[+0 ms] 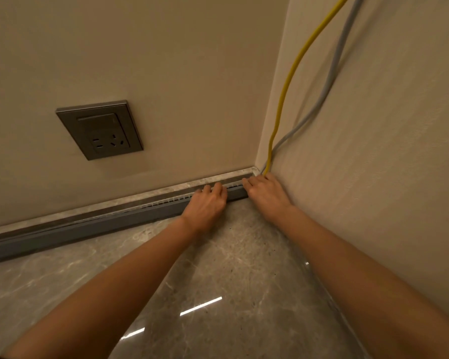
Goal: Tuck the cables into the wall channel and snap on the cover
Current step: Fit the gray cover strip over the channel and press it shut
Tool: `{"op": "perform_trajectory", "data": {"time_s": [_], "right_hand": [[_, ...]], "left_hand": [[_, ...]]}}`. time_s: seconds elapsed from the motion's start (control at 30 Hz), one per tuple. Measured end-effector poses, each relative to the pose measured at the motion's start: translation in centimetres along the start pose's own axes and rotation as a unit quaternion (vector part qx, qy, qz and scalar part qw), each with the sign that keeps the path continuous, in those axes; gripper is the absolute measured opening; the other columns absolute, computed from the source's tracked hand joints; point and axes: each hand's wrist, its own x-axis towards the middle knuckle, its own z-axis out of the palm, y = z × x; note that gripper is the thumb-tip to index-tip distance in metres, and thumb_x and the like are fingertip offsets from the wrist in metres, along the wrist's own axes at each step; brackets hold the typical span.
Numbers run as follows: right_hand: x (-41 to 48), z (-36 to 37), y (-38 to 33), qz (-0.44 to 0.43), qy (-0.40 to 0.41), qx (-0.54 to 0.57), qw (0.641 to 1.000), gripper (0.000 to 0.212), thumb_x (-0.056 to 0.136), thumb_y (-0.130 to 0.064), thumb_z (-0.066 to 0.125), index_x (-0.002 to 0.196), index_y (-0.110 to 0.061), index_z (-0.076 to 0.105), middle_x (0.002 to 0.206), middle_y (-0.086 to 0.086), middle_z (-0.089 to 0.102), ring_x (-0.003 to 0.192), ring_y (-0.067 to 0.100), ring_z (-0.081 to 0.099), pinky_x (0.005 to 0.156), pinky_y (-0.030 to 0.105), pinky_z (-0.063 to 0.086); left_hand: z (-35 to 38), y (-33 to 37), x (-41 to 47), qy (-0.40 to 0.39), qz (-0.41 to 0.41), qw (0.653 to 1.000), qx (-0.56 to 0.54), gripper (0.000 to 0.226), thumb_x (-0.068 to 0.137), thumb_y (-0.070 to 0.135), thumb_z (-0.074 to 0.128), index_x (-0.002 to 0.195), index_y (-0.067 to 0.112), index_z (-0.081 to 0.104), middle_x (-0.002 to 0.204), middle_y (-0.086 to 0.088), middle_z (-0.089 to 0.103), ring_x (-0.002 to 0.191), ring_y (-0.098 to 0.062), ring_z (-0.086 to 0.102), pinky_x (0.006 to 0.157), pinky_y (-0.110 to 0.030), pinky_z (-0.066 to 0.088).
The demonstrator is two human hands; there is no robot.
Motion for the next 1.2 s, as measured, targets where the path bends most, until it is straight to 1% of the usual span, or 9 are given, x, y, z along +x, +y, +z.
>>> {"op": "perform_trajectory", "data": {"time_s": [0.07,0.27,0.4,0.47,0.53,0.63,0.8,0.93,1.2], "right_hand": [[0.1,0.3,0.2,0.001,0.006,0.011,1.000,0.038,0.097,-0.006,0.033,0.135,-0.004,0.040,0.135,0.014,0.052,0.128,0.028,0.044,0.107,0.036,0.030],[0.9,0.4,0.5,0.006,-0.001,0.022,1.000,0.031,0.096,-0.015,0.043,0.125,-0.006,0.053,0.127,0.011,0.059,0.125,0.025,0.047,0.105,0.034,0.033],[0.9,0.3,0.6,-0.004,0.017,-0.057,0.998,0.028,0.050,-0.033,0.088,0.069,-0.017,0.075,0.066,-0.004,0.074,0.071,0.012,0.070,0.069,0.019,0.053],[0.9,0.2,0.5,-0.010,0.038,-0.067,0.997,0.030,0.042,-0.033,0.091,0.060,-0.017,0.074,0.058,-0.006,0.071,0.063,0.010,0.069,0.066,0.017,0.054],[0.7,-0.3,0.6,-0.021,0.047,-0.069,0.996,0.023,0.064,-0.028,0.081,0.081,-0.014,0.074,0.079,0.000,0.075,0.083,0.017,0.069,0.082,0.023,0.052],[0.8,-0.1,0.9,-0.042,0.021,-0.050,0.998,0.029,0.096,-0.014,0.043,0.121,-0.003,0.054,0.122,0.014,0.060,0.119,0.030,0.050,0.108,0.037,0.032],[0.7,0.0,0.8,-0.023,-0.007,-0.048,0.999,0.036,0.097,-0.014,0.041,0.130,0.002,0.044,0.129,0.018,0.051,0.124,0.032,0.043,0.113,0.039,0.027],[1.2,-0.9,1.2,-0.035,-0.027,-0.021,0.999,0.043,0.092,-0.027,0.053,0.128,-0.002,0.054,0.134,0.015,0.046,0.130,0.028,0.036,0.114,0.035,0.024],[1.7,-0.9,1.3,-0.029,-0.074,0.080,0.994,0.039,0.089,-0.021,0.061,0.124,-0.005,0.055,0.130,0.015,0.054,0.124,0.028,0.045,0.104,0.035,0.037]], "left_hand": [[-0.2,-0.1,0.1,-0.031,-0.001,0.999,-0.010,0.044,0.096,0.006,0.037,0.138,-0.003,0.028,0.133,-0.021,0.044,0.119,-0.036,0.047,0.095,-0.042,0.044],[-1.3,-0.6,0.2,-0.034,-0.048,0.994,-0.093,0.024,0.091,0.001,0.040,0.111,-0.004,0.052,0.122,-0.021,0.047,0.109,-0.035,0.047,0.086,-0.042,0.043],[-1.7,-0.2,0.9,-0.033,-0.071,0.994,-0.075,0.023,0.092,0.002,0.041,0.111,-0.003,0.052,0.120,-0.020,0.050,0.111,-0.035,0.048,0.087,-0.043,0.043],[-1.8,-0.1,1.1,-0.032,-0.074,0.995,-0.064,0.023,0.092,0.004,0.043,0.113,-0.003,0.051,0.121,-0.020,0.050,0.112,-0.035,0.049,0.089,-0.042,0.043],[-1.9,-0.2,1.2,-0.032,-0.074,0.995,-0.057,0.025,0.091,0.005,0.045,0.115,-0.002,0.050,0.122,-0.020,0.051,0.113,-0.035,0.049,0.090,-0.041,0.043],[-1.9,-0.5,1.4,-0.039,-0.078,0.994,-0.070,0.029,0.089,0.007,0.049,0.117,-0.003,0.048,0.124,-0.021,0.051,0.114,-0.035,0.048,0.092,-0.040,0.042],[-2.3,-0.6,1.5,-0.051,-0.078,0.991,-0.092,0.031,0.085,0.008,0.056,0.114,-0.003,0.051,0.122,-0.022,0.053,0.111,-0.035,0.050,0.090,-0.040,0.044],[-2.5,-0.3,1.4,-0.048,-0.088,0.990,-0.104,0.033,0.084,0.011,0.061,0.113,-0.002,0.052,0.122,-0.021,0.054,0.111,-0.034,0.052,0.088,-0.040,0.045],[-2.0,0.4,0.6,-0.004,-0.088,0.989,-0.122,0.031,0.085,0.017,0.061,0.110,0.000,0.053,0.121,-0.017,0.053,0.112,-0.032,0.049,0.089,-0.039,0.041]]}}
